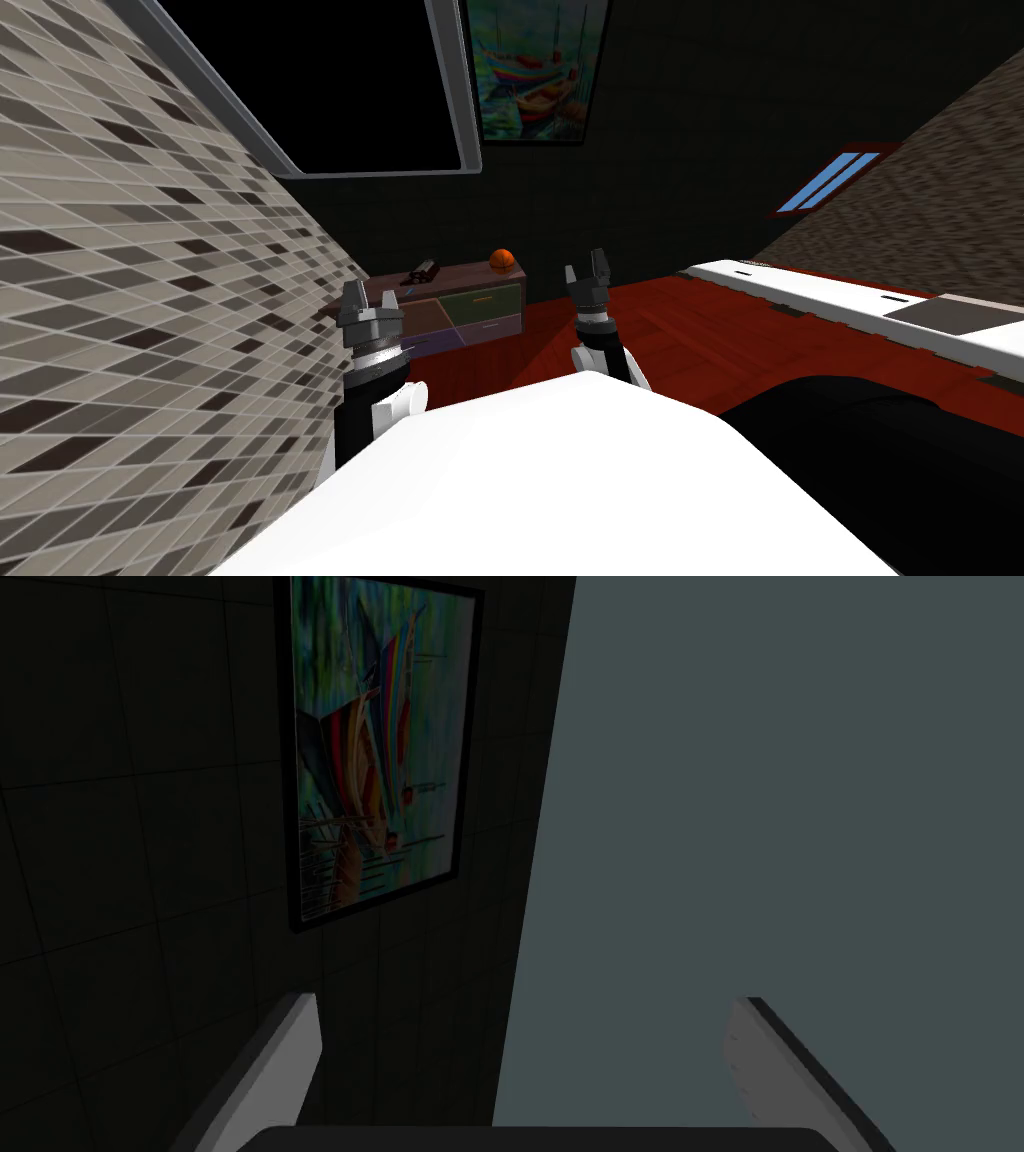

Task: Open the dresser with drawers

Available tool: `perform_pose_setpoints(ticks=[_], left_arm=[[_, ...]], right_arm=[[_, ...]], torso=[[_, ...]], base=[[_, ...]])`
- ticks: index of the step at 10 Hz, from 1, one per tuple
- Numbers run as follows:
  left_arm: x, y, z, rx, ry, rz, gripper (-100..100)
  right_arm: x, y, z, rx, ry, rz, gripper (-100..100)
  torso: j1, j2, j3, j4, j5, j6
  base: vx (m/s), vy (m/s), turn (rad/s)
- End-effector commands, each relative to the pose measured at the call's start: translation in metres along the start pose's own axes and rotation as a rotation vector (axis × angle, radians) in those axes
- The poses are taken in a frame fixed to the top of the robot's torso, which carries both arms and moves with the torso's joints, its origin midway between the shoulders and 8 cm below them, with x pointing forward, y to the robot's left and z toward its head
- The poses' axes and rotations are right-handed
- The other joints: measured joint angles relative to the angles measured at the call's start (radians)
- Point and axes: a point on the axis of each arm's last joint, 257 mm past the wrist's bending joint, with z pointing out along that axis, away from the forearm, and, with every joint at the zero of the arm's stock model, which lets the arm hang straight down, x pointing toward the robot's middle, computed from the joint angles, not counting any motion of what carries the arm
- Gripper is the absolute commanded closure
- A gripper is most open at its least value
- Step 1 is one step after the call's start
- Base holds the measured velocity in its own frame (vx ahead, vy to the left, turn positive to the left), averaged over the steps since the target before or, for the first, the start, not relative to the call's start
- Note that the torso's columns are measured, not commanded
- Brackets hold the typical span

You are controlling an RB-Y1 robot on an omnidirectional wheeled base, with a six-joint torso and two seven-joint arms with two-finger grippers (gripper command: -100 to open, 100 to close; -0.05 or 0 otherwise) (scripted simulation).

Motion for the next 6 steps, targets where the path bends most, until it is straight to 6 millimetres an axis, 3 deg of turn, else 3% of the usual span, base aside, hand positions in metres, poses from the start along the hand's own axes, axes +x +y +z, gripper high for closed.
perform_pose_setpoints(ticks=[1,6], left_arm=[[0.0,0.0,0.0,0.0,0.0,0.0,0],[0.0,-0.0001,0.0,0.0,0.0,0.0,0]], right_arm=[[0.0,0.0,0.0,0.0,0.0,0.0,0],[0.0,0.0001,0.0,0.0,0.0,0.0,0]], torso=[[0.0,0.04,-0.082,0.041,0.0,0.0],[0.0,0.396,-0.792,0.396,0.0,0.0]], base=[[0.0,0.0,0.0],[0.0,0.0,0.0]])
